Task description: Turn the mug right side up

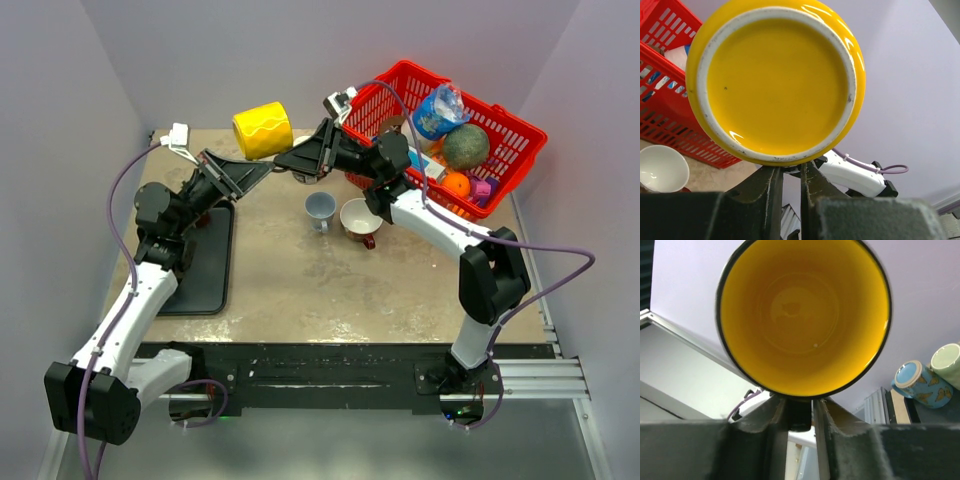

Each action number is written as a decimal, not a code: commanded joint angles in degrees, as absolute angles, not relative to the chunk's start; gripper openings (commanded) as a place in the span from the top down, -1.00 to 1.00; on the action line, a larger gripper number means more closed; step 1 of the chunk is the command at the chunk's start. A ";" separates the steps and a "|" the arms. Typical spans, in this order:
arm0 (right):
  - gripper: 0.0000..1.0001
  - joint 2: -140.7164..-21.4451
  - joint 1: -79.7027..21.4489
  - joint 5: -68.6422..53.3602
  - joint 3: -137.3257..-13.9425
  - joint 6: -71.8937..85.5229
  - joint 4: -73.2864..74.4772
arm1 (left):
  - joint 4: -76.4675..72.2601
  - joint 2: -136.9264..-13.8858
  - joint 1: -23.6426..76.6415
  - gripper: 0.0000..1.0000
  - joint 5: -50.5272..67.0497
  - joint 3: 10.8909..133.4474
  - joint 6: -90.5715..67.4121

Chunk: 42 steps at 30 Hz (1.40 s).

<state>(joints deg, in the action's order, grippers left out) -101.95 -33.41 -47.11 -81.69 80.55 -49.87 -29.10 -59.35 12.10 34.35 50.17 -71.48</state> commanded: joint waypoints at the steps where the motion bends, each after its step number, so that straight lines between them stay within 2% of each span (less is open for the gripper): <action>1: 0.64 -100.02 -33.31 -45.79 -83.58 80.68 -51.15 | -36.21 -58.62 12.74 1.00 36.38 50.54 -68.12; 3: 1.00 -100.19 -33.31 -45.79 -83.67 80.68 -50.45 | -34.12 -58.71 12.74 1.00 36.30 50.89 -66.98; 6: 1.00 -100.02 -33.40 -45.35 -83.24 80.25 -49.49 | -29.47 -58.97 12.74 1.00 36.30 51.68 -64.34; 7: 1.00 -99.93 -33.31 -45.18 -83.15 79.81 -48.96 | -27.70 -59.15 12.74 0.69 35.69 52.03 -63.47; 8: 1.00 -99.84 -33.40 -45.00 -83.14 79.37 -48.26 | -26.03 -59.15 12.66 0.53 35.51 52.64 -61.72; 9: 1.00 -99.67 -33.31 -44.74 -83.23 78.76 -47.38 | -23.49 -58.98 12.74 0.25 35.33 52.73 -60.83; 10: 1.00 -99.41 -33.40 -44.48 -83.23 77.18 -45.02 | -22.34 -58.71 12.74 -0.37 34.11 52.73 -59.95; 11: 1.00 -98.97 -33.40 -44.04 -83.32 76.65 -44.39 | -20.76 -58.36 12.74 -0.60 33.14 53.00 -57.94; 14: 1.00 -98.09 -33.31 -43.07 -83.14 74.01 -40.61 | -12.50 -56.87 12.66 -0.97 29.10 54.83 -52.05; 18: 1.00 -97.21 -33.31 -39.22 -83.84 69.27 -30.63 | 4.77 -56.78 12.66 -0.99 23.31 59.32 -45.63; 21: 1.00 -97.29 -33.22 -36.05 -87.34 61.72 -20.17 | 16.12 -56.69 12.66 -0.99 14.35 62.83 -42.63; 23: 1.00 -97.82 -33.13 -30.79 -93.03 53.47 -5.95 | 24.73 -56.60 12.66 -0.99 5.74 65.81 -42.01; 24: 1.00 -98.34 -33.13 -27.54 -95.60 49.61 6.38 | 27.57 -56.86 12.66 -0.99 2.49 66.87 -42.27; 25: 1.00 -98.52 -33.48 -20.98 -97.89 42.17 11.29 | 30.03 -57.04 12.66 -0.99 -3.02 68.71 -42.36; 27: 1.00 -98.44 -33.84 -15.49 -100.72 38.69 19.38 | 35.93 -57.39 12.74 -0.99 -7.71 70.04 -42.36; 31: 1.00 -99.22 -37.77 -4.87 -100.72 34.29 23.20 | 40.86 -57.83 12.48 -0.99 -14.93 72.15 -41.93; 35: 1.00 -101.77 -43.76 6.20 -102.39 31.29 26.36 | 41.57 -58.01 12.48 -0.99 -15.82 72.51 -41.13; 42: 1.00 -107.75 -48.51 13.69 -104.85 30.15 27.42 | 44.12 -59.59 12.39 -0.99 -17.31 74.35 -40.43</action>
<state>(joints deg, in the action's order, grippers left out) -106.10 -47.00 4.25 -99.29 33.17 29.67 42.41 -59.02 12.51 -13.87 71.07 -42.17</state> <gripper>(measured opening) 0.194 0.992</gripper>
